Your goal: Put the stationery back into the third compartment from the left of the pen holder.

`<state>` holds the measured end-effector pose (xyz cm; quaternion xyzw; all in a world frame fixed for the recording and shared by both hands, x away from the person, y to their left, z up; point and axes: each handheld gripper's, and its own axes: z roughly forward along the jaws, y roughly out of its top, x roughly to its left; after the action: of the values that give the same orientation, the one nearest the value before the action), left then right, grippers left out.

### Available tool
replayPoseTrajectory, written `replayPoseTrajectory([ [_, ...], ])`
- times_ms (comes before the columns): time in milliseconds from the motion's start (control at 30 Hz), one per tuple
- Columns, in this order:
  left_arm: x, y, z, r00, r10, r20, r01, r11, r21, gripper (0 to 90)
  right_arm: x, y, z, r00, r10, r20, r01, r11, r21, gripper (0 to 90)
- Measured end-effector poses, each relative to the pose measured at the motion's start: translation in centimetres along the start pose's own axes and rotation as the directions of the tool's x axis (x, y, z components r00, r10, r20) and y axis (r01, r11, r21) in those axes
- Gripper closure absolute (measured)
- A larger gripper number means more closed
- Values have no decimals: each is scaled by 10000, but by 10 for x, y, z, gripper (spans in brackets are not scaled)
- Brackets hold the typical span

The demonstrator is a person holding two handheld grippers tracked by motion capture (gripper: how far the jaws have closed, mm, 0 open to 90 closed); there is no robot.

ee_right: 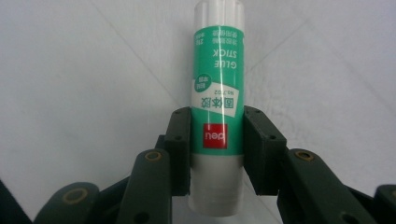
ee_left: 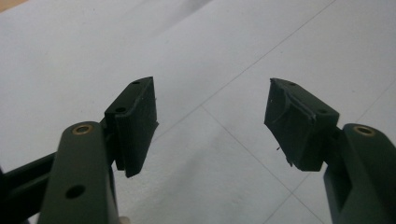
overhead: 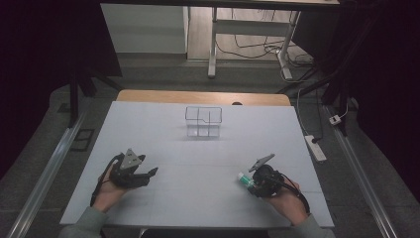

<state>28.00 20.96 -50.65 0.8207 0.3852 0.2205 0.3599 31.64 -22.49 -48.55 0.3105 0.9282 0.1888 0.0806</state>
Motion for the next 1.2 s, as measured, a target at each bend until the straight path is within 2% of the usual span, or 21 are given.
replayPoseTrajectory([
  [133, -2, 1, 0, 9999, 118, -12, -118, 9999, -55, 339, -4, -1, -5, 9999, 19, -137, -25, 9989, -477, 653],
  [367, -12, 6, -1, 9971, 765, 44, -765, 9971, -60, 334, -8, 0, -1, 9987, 24, -507, -72, 9955, -942, 653],
  [467, -16, 7, 0, 9965, 840, 9, -840, 9965, -30, 329, -9, 1, -2, 9977, -36, -681, -42, 9934, -1147, 653],
  [733, -21, 12, 3, 9952, 845, 498, -844, 9964, -42, 310, -10, 8, 2, 9942, -51, -1078, -110, 9889, -1483, 653],
  [1033, -32, 18, 7, 9897, 1119, 889, -1118, 9937, -58, 289, -13, 23, 6, 9899, -215, -1404, -40, 9839, -1785, 652],
  [1200, -37, 24, 11, 9860, 1290, 1058, -1286, 9916, -106, 286, -11, 35, 9, 9865, -353, -1600, 64, 9840, -1780, 653],
])
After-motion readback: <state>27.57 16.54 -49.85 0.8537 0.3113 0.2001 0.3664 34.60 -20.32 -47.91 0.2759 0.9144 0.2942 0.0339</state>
